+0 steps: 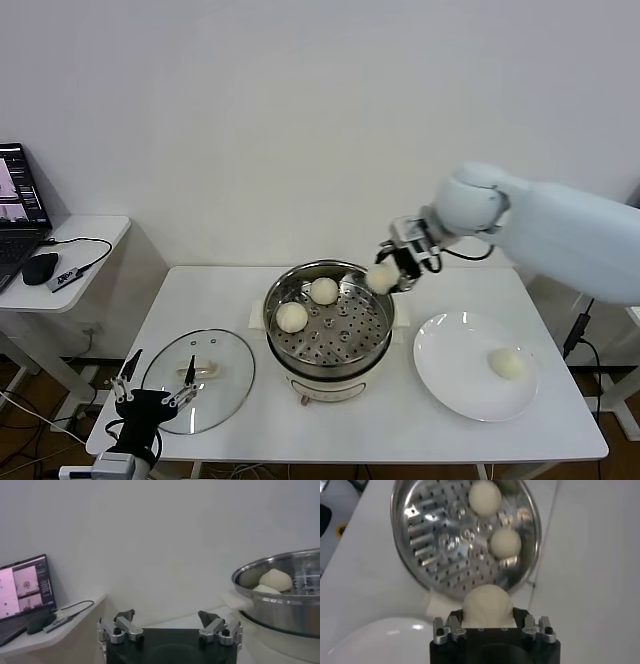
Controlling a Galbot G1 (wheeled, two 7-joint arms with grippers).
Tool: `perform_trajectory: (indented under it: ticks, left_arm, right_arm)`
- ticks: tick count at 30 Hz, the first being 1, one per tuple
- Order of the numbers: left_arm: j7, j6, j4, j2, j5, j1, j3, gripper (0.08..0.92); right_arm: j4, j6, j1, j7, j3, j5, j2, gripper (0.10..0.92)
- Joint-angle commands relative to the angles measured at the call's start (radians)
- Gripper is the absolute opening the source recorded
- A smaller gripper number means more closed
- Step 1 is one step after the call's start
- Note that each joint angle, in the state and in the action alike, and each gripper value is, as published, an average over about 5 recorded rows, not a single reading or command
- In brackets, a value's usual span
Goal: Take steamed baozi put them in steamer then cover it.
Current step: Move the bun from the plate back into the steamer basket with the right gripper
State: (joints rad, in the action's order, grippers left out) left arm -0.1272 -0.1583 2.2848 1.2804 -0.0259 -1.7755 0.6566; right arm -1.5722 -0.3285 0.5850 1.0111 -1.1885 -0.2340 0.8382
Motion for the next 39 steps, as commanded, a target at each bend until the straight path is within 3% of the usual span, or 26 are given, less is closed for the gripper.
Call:
perform_trajectory:
  ticks: [1,12,35,39]
  left_arm:
    - [-0.001,0.001,-0.003,0.006,-0.006,-0.002,0.028,0.823]
    - [-0.002,0.002,-0.004,0.020,-0.008,0.000,0.036,0.823]
    - [-0.006,0.006,-0.013,0.025,-0.010,0.001,0.028,0.823]
    - [-0.006,0.006,-0.011,0.026,-0.010,0.002,0.026,0.823]
  right_arm:
    - [0.014,0.085,-0.058,-0.052,-0.072,0.014,0.219,0.628]
    - [0.030,0.291,-0.121,-0.064,-0.123,0.227,0.269,0.628]
    - [-0.010,0.381,-0.088,-0.027,-0.139,0.229,0.249,0.640]
    - [-0.023,0.379,-0.075,-0.037,-0.138,0.219,0.228,0.695]
